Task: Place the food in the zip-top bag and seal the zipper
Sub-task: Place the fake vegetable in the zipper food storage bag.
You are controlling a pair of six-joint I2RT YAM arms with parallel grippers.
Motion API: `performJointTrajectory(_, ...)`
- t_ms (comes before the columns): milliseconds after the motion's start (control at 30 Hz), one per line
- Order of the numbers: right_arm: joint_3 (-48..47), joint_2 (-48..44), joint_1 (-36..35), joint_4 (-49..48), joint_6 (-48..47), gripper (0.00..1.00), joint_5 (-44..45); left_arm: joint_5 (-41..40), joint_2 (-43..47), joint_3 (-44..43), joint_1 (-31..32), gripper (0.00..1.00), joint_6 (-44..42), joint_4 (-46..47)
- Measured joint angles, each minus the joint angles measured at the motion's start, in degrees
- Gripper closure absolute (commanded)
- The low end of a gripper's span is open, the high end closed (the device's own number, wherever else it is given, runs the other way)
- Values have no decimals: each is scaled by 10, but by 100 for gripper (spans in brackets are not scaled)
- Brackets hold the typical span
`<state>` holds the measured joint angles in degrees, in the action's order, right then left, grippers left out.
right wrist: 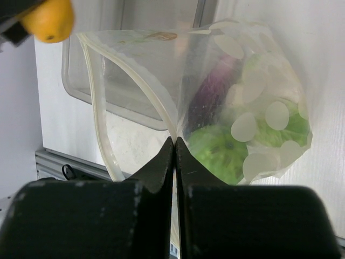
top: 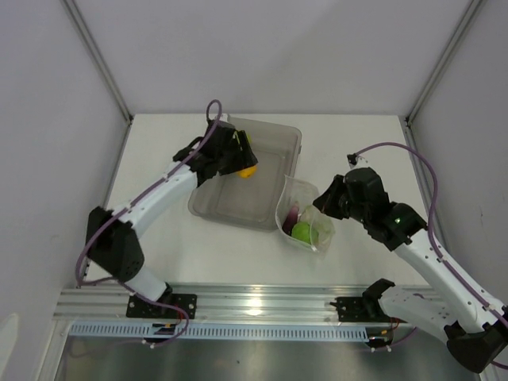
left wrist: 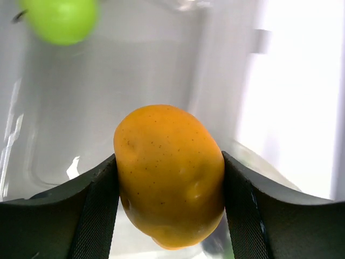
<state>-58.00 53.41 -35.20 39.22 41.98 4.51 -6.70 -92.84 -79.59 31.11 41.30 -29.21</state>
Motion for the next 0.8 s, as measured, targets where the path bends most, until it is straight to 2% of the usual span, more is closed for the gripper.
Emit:
performJointTrajectory(233, -2, 20, 5, -2, 0, 100, 1, 161, 143, 58, 10, 99, -44, 85)
performJointTrajectory(333, -2, 27, 7, -4, 0, 100, -2, 238, 166, 60, 20, 99, -55, 112)
performJointTrajectory(800, 18, 25, 12, -5, 1, 100, -21, 436, 206, 120, 60, 99, -68, 209)
